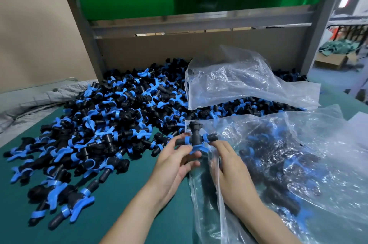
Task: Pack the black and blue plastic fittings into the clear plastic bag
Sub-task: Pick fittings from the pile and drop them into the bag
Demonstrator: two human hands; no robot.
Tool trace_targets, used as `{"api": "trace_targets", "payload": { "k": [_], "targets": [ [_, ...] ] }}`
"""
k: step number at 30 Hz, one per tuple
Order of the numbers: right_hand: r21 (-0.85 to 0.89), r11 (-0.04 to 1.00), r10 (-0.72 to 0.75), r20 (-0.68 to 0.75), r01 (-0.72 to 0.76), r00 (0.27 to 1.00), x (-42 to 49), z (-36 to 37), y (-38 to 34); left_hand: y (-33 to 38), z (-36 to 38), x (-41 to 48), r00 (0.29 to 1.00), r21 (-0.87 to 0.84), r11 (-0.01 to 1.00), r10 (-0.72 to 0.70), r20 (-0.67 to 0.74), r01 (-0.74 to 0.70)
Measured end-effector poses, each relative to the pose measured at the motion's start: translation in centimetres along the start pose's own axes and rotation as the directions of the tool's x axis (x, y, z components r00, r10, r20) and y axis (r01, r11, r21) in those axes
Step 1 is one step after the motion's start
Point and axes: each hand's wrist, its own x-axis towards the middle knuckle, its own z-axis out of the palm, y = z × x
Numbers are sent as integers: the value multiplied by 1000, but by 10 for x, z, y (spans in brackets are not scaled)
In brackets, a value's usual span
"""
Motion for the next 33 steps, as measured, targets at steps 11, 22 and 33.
{"api": "trace_targets", "payload": {
  "k": [11, 22, 33],
  "targets": [
    [-11, 1000, 3, -26, -3, 1000, 0, 1, 0, -1, -4, 4, 982, 230, 959, 182, -52, -165],
    [-36, 998, 44, -45, -45, 998, 3, 6, 4, 2, -4, -1, 909, 493, 783, 414, 42, -379],
    [-23, 999, 36, -35, -36, 999, 1, 7, 1, -1, -5, -6, 893, 540, 741, 449, 44, -399]
  ]
}}
